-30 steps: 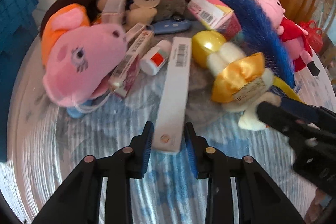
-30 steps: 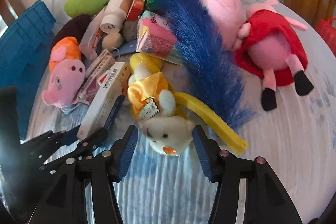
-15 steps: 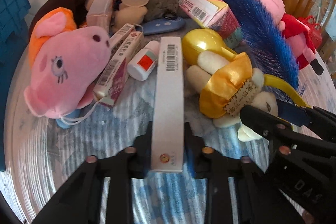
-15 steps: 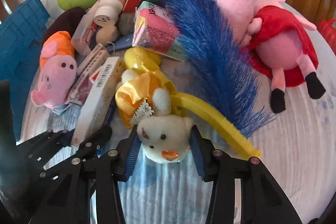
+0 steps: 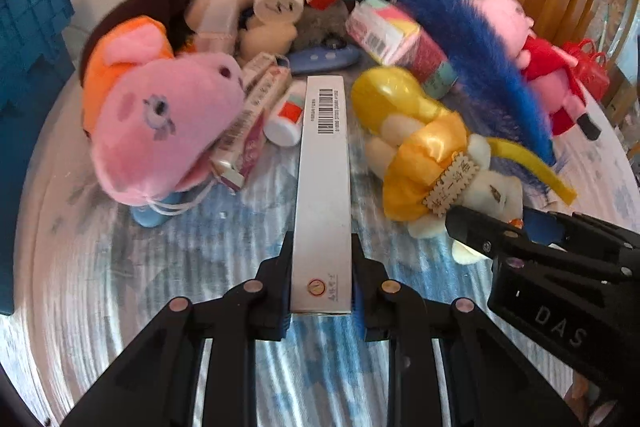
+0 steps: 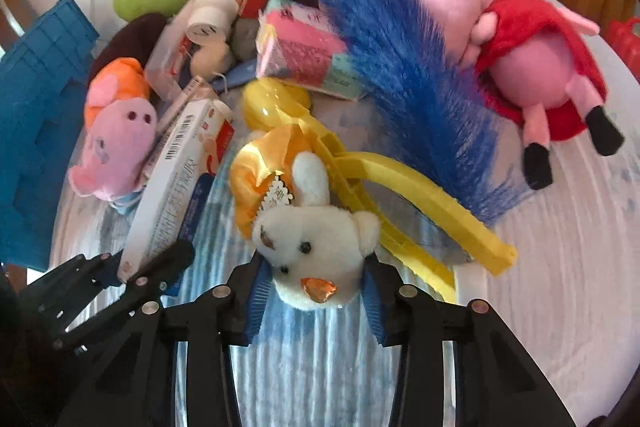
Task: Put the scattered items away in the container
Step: 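Grasp the long white medicine box with the left tool while the right tool grasps the white teddy bear, then carry the white box with the left tool while the right tool carries the teddy bear to the crate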
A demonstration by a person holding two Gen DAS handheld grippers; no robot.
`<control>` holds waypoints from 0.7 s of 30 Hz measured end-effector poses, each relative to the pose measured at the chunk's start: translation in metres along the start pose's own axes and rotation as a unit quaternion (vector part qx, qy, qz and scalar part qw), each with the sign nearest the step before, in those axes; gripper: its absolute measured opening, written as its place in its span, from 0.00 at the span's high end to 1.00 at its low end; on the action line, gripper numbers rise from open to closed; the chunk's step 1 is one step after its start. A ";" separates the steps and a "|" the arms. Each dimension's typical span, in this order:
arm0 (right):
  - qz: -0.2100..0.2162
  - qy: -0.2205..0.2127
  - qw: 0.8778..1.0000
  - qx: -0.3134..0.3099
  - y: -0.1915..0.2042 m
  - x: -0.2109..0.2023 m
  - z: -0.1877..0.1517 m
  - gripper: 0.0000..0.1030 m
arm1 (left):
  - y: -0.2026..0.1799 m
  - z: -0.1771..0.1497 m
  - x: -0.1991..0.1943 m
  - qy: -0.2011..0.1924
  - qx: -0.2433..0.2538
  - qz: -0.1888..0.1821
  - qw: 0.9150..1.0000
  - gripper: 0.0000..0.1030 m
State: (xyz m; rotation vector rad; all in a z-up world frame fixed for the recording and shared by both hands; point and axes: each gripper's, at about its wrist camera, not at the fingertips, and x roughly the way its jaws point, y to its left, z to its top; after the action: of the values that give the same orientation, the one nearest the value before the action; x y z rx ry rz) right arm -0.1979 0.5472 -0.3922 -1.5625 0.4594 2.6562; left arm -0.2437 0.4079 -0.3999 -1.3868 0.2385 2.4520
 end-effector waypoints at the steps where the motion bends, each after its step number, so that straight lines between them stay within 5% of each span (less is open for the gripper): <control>1: 0.000 -0.007 1.000 0.000 0.001 -0.006 0.000 0.62 | 0.001 0.001 -0.006 -0.007 0.001 0.003 1.000 0.78; 21: 0.043 -0.137 0.985 -0.094 0.087 -0.136 0.022 0.62 | 0.042 -0.015 -0.162 -0.140 -0.052 0.059 0.987 0.78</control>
State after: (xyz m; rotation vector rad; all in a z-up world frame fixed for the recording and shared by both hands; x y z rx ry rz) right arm -0.1640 0.4867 -0.2451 -1.2100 0.2761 2.9975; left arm -0.1681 0.3337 -0.2698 -1.0750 0.1307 2.7556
